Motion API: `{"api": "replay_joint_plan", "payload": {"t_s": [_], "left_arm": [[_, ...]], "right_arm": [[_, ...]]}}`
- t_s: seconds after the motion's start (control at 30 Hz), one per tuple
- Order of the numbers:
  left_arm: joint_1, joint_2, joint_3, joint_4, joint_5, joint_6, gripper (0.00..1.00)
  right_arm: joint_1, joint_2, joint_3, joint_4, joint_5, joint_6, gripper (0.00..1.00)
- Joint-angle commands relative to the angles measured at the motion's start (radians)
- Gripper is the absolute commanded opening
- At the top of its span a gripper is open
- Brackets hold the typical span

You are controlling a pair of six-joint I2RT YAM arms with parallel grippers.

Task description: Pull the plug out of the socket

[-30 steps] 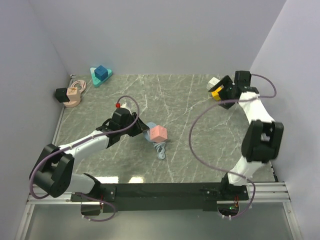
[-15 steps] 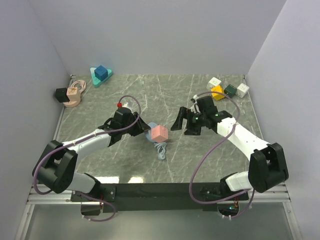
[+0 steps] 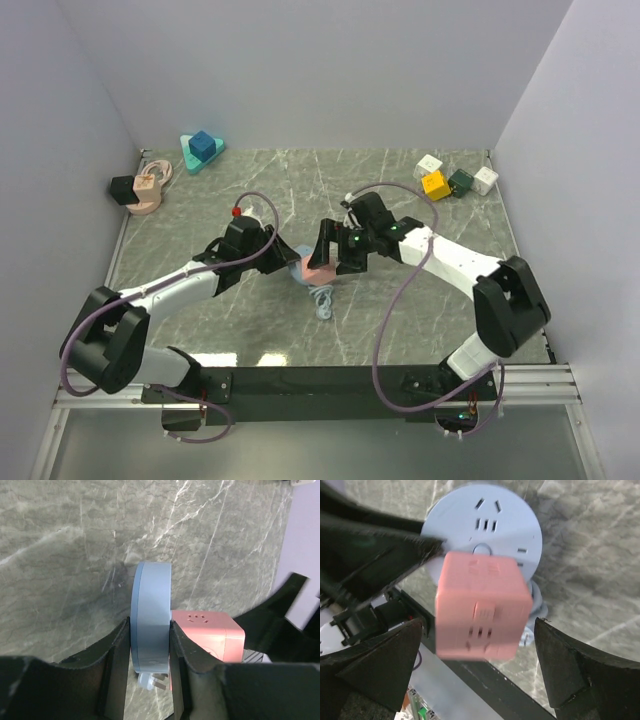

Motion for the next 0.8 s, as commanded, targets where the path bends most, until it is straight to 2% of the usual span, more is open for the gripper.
{"api": "replay_joint_plan", "payload": {"t_s": [0.0,0.07,0.13,0.23,0.27,0.33,0.37,0.4,0.43,0.47,0.57,0.63,0.77], "left_arm": [[-0.003,-0.059,0.003,0.091,0.031,-0.048,0.01],[-0.001,-0.064,0.005,0.095,0.028,-0.051,0.01],[-0.001,-0.067,0.002,0.100,0.034,-0.056,0.00],[-0.003,-0.071,-0.003,0.124,0.049,-0.058,0.01],[-0.001,-0.071,-0.003,0.132,0.058,-0.054,0.01],[-0.003,-0.064,-0.003,0.156,0.095,-0.047,0.01],[-0.003,-0.059,0.001,0.152,0.100,-0.035,0.10],[-0.003,-0.051,0.009,0.114,0.095,-0.028,0.22],[-0.003,-0.038,0.023,0.094,0.079,-0.016,0.47],[-0.003,-0.034,0.023,0.080,0.066,-0.013,0.58],[-0.003,-0.034,0.017,0.048,0.006,-0.013,0.83],[-0.003,-0.027,0.014,0.052,-0.009,-0.019,0.88],[-0.007,0.021,0.020,0.097,0.025,-0.042,0.90]], "right_arm": [[0.022,0.060,0.083,0.007,0.019,-0.001,0.99],[0.042,0.095,0.097,0.007,0.012,-0.005,0.98],[0.052,0.113,0.097,0.019,-0.002,-0.013,0.93],[0.066,0.129,0.081,0.060,-0.019,-0.015,0.73],[0.066,0.132,0.079,0.076,-0.018,-0.018,0.56],[0.066,0.132,0.071,0.086,-0.015,-0.024,0.30],[0.065,0.132,0.073,0.086,-0.024,-0.030,0.07],[0.066,0.129,0.076,0.085,-0.033,-0.047,0.00],[0.065,0.121,0.077,0.080,-0.039,-0.056,0.00],[0.065,0.114,0.077,0.079,-0.047,-0.067,0.00],[0.066,0.090,0.074,0.079,-0.059,-0.090,0.00],[0.065,0.083,0.074,0.077,-0.071,-0.091,0.00],[0.066,0.074,0.058,0.112,-0.096,-0.067,0.00]]}}
